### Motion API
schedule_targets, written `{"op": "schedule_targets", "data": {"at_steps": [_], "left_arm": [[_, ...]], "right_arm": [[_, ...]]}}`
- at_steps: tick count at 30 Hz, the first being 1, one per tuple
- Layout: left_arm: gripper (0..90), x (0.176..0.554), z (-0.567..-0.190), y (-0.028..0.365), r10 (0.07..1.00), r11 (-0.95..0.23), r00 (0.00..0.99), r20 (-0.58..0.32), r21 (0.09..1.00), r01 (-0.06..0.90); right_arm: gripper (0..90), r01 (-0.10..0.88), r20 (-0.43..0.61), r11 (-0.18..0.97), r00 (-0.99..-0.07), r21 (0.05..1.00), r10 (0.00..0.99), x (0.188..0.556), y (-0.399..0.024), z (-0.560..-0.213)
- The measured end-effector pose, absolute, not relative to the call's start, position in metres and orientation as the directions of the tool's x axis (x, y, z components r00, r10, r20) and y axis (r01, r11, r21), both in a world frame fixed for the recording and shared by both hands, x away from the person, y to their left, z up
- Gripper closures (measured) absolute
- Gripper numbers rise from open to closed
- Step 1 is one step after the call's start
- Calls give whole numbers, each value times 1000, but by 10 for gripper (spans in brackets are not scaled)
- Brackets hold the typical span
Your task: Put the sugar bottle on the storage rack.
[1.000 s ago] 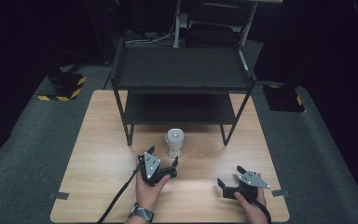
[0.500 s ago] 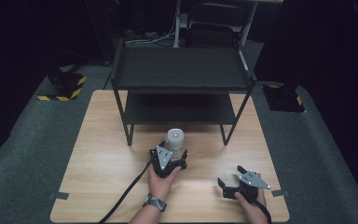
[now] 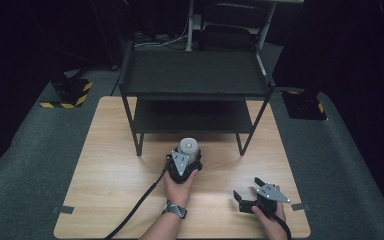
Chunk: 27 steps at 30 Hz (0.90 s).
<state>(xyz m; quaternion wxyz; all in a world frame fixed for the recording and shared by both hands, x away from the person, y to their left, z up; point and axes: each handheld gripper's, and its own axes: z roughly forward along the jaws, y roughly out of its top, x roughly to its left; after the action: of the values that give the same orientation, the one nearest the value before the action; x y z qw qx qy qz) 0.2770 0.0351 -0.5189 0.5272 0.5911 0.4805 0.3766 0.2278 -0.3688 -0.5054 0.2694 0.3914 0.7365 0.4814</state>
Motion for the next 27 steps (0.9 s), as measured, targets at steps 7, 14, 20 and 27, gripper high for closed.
{"op": "schedule_targets", "data": {"at_steps": [7, 14, 20, 27], "left_arm": [[278, 278, -519, 42, 958, 1, 282, -49, 986, 169], [281, 279, -519, 55, 939, -19, 341, -39, 986, 165], [282, 277, -518, 67, 924, -38, 381, -26, 986, 159], [282, 268, -512, 85, 905, -36, 425, -23, 991, 131]], "right_arm": [[1, 316, -22, 231, -548, 920, 836, 228, -369, -506], [0, 314, -25, 233, -547, 920, 837, 227, -368, -505], [0, 314, -25, 232, -546, 921, 838, 227, -368, -506], [1, 313, -27, 233, -545, 921, 838, 227, -368, -506]]}}
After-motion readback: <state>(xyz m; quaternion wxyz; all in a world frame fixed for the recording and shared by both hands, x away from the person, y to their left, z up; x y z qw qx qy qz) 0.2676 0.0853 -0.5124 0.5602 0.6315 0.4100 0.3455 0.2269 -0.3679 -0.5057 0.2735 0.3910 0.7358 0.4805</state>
